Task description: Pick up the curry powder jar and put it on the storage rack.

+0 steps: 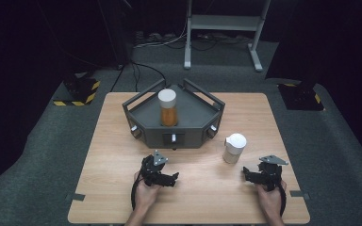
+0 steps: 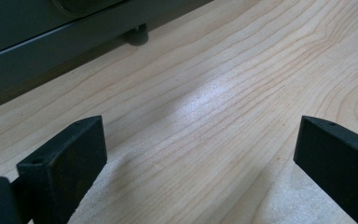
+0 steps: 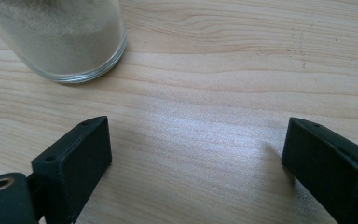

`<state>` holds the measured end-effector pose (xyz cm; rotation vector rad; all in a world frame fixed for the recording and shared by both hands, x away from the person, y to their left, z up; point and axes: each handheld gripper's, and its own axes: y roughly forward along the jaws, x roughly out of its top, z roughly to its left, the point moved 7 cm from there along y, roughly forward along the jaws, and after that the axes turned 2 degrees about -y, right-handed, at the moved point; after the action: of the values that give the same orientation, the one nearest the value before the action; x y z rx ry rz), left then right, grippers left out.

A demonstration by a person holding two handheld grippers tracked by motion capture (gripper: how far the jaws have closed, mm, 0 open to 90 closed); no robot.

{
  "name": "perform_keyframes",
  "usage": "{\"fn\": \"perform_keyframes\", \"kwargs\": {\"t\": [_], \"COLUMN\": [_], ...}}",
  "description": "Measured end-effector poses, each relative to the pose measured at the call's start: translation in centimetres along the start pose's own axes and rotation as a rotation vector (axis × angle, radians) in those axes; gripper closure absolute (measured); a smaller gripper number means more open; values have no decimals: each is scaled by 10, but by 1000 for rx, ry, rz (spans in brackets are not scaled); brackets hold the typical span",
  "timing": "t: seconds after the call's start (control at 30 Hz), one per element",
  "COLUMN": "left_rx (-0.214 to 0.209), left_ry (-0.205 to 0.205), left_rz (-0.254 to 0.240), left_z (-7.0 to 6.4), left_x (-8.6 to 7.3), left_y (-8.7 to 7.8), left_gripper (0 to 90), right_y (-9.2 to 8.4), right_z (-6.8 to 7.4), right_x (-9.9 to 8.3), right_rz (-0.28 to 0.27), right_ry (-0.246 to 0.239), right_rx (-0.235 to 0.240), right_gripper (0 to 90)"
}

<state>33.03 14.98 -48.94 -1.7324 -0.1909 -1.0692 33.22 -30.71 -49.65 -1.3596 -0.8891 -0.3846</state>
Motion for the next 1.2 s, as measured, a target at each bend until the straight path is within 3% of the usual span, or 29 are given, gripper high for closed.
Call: {"fn": "perform_keyframes", "kwargs": {"t": [0.43, 0.67, 1.2], "left_rx": [15, 25, 33], "left_ry": [-2, 17, 24], "left_rz": [12, 24, 17], "left_z": [-2, -3, -4], "left_x": [-1, -1, -1], "left_y": [8, 11, 14], "left_gripper": [25, 22, 7], "right_y": [0, 0, 0], "right_z": [0, 0, 0], "right_x": [0, 0, 0], "right_rz": [0, 0, 0], "right_ry": [-1, 0, 0], "right_rx": [0, 0, 0], "right_gripper": [77, 77, 77]}}
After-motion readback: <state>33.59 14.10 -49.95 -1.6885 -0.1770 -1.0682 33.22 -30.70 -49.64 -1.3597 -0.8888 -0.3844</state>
